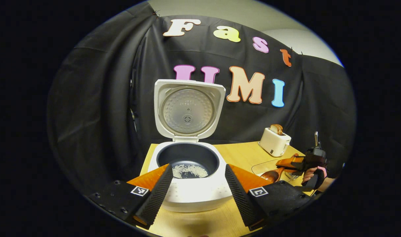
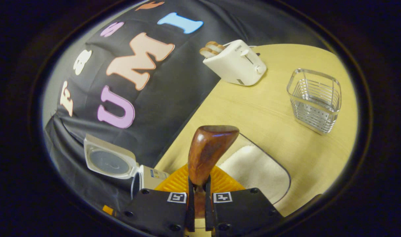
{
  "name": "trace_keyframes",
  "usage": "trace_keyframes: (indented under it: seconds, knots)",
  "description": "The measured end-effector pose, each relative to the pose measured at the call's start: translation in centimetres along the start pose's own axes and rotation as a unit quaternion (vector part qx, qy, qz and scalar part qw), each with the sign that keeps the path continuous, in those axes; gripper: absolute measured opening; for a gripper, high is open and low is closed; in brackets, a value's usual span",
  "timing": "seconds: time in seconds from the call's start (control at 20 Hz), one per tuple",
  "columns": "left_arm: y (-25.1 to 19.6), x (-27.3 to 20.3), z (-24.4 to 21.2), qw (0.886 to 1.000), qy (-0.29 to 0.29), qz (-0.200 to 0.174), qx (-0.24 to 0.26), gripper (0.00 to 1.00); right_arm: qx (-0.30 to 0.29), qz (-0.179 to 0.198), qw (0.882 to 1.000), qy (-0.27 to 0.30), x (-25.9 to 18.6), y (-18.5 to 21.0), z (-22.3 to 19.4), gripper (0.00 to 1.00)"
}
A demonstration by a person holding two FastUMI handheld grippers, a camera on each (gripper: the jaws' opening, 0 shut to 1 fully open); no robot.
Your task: Close the left gripper, press the button to open the rice cooker; take a wooden spoon from the chopstick holder with the right hand, scoop a spoonful of rice and pour it into the rice cooker, then put the wooden spoon back into the chopstick holder.
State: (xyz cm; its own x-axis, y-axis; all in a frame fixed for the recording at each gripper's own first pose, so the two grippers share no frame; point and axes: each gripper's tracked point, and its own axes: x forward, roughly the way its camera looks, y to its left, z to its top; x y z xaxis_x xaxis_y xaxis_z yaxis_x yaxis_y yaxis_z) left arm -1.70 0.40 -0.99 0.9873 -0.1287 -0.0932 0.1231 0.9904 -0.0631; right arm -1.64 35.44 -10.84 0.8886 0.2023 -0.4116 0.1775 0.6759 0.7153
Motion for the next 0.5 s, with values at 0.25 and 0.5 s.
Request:
trace_keyframes:
  seconds: [0.25,0.5]
  knots:
    - [-0.4,0.0,0.1,1.000,-0.003,-0.017,0.006,0.94,0.108,0.036,0.993,-0.039,-2.1,0.8,3.6,0.13]
    - [-0.5,-0.1,0.2,1.000,-0.009,-0.027,0.014,0.94,0.151,0.079,0.984,-0.045,-3.7,3.8,4.2,0.13]
